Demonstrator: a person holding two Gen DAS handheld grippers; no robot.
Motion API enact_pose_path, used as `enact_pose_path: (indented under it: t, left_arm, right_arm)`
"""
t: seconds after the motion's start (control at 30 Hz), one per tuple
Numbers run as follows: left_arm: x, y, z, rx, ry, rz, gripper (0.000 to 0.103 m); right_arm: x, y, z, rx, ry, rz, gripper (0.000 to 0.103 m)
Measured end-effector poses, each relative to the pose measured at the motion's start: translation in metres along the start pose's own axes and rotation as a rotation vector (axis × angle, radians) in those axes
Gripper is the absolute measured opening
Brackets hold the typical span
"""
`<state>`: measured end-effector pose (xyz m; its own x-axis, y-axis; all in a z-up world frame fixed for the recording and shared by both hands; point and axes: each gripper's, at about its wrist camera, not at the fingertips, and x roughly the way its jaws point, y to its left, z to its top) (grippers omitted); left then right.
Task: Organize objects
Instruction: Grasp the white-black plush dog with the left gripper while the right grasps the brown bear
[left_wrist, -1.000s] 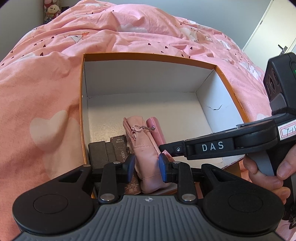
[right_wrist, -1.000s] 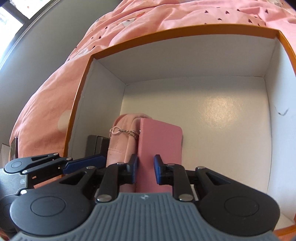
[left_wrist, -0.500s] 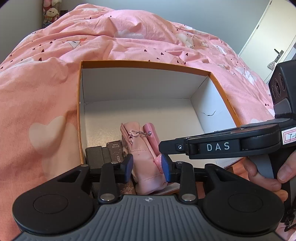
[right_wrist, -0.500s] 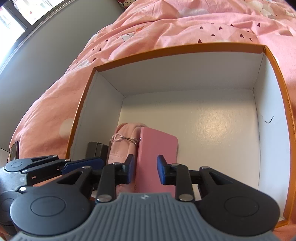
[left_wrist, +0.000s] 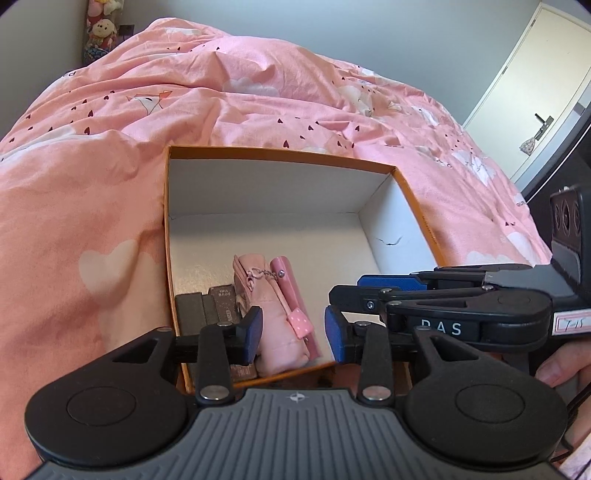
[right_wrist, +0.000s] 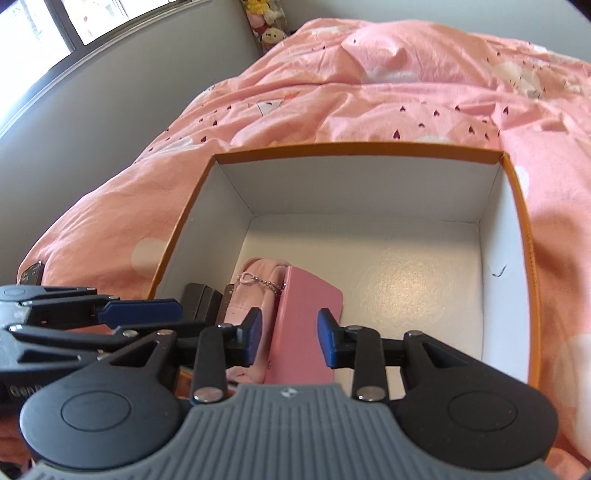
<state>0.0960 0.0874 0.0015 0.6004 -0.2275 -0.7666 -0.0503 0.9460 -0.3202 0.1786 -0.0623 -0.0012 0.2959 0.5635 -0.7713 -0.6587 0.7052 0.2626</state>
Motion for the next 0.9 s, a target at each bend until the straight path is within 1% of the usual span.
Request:
enact_pose_path:
  t: [0.1,0.17,0.23,0.3,0.4,0.5,0.57,0.63,0.7,0.73,0.77,0.83,0.9]
  left_arm:
    - [-0.012,0.002,-0.004,-0.009,0.029,-0.002,0.042]
    - [-0.017,0.005,-0.008,-0.015,0.069,0.003,0.042]
    - [-0.019,0.007,-0.014,-0.014,0.103,0.011,0.043]
    - [-0.017,0.008,-0.021,0.001,0.147,0.033,0.045]
    - [-0.012,0.007,-0.032,0.055,0.203,0.060,0.049]
    - [-0.006,0.011,-0.039,0.066,0.232,0.096,0.052]
    - [-0.004,0.016,-0.041,0.060,0.229,0.108,0.060]
    - [0.003,0.024,-0.042,0.044,0.252,0.102,0.065]
    - [0.011,0.031,-0.045,0.028,0.284,0.107,0.065]
    - [0.015,0.035,-0.047,0.019,0.303,0.121,0.065]
    - [0.018,0.037,-0.050,0.017,0.317,0.131,0.067]
    - [0.022,0.040,-0.053,0.006,0.326,0.115,0.074]
    - [0.025,0.044,-0.054,-0.031,0.339,0.090,0.074]
  right_arm:
    - [-0.017,0.007,-0.009,-0.004,-0.031,0.000,0.035]
    - [-0.026,0.012,-0.015,-0.015,-0.043,0.004,0.035]
    - [-0.034,0.018,-0.024,-0.024,-0.038,0.022,0.035]
    - [-0.037,0.022,-0.032,-0.028,-0.003,0.040,0.035]
    - [-0.029,0.026,-0.048,-0.029,0.088,0.046,0.035]
    - [-0.015,0.025,-0.063,-0.028,0.167,0.029,0.035]
    - [-0.005,0.021,-0.072,-0.008,0.222,0.032,0.035]
    - [0.004,0.019,-0.078,0.006,0.268,0.046,0.039]
    - [0.011,0.020,-0.084,0.003,0.297,0.046,0.042]
    - [0.014,0.021,-0.085,-0.004,0.310,0.039,0.043]
    - [0.018,0.022,-0.087,-0.012,0.324,0.031,0.045]
    - [0.023,0.023,-0.090,-0.026,0.335,0.021,0.047]
    - [0.026,0.024,-0.091,-0.034,0.343,0.023,0.048]
